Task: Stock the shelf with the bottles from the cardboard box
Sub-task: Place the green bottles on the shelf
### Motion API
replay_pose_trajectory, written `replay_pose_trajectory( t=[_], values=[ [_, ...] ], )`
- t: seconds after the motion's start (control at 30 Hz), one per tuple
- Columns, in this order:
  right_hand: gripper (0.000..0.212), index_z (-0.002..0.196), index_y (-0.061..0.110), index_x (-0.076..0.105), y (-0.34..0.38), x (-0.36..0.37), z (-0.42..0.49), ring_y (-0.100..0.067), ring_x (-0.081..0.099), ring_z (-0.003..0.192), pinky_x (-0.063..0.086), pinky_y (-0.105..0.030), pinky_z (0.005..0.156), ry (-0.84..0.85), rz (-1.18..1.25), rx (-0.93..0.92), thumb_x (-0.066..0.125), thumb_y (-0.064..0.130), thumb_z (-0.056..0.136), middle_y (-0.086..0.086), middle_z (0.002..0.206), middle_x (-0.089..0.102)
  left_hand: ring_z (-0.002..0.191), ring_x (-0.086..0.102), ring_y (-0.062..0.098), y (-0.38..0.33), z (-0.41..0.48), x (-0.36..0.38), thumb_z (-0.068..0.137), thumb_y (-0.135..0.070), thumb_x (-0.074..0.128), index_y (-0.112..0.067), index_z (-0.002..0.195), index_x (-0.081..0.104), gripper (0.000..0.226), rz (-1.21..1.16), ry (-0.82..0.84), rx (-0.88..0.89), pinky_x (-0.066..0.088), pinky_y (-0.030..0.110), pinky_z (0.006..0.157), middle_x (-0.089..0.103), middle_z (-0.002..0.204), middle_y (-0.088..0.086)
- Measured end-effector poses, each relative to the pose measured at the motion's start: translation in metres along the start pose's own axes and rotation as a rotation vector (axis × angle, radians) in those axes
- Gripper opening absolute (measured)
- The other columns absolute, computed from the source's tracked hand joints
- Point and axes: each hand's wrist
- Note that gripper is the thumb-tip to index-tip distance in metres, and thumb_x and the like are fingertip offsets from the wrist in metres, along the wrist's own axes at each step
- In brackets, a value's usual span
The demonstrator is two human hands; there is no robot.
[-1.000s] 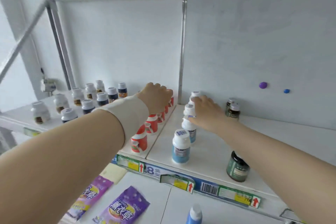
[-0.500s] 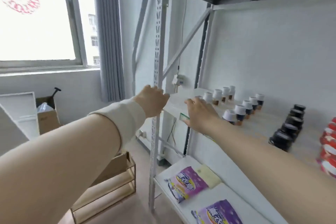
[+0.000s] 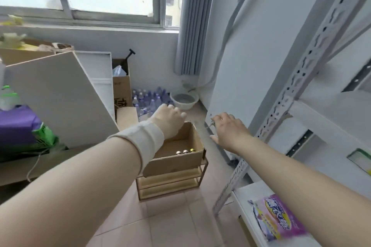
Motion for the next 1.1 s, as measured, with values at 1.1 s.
replay_pose_trajectory(
  t=[1.1],
  values=[
    [0.065,0.142,0.012,0.028,-0.019,0.457,0.394,-0.028,0.015,0.142,0.018,-0.036,0.113,0.743,0.17,-0.039,0.052,0.042,0.089,-0.009,0.147,0.034,0.117,0.052,0.026,-0.076,0.286,0.509,0.092,-0.039,0.051,-0.017,0.136,0.034,0.052,-1.335,1.053,-0.523,0.042,0.037,0.096,0.052,0.132,0.005]
  ],
)
Point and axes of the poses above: each hand's wrist, its own z-axis towards the middle knuckle, its own x-axis out of the palm, y = z × x
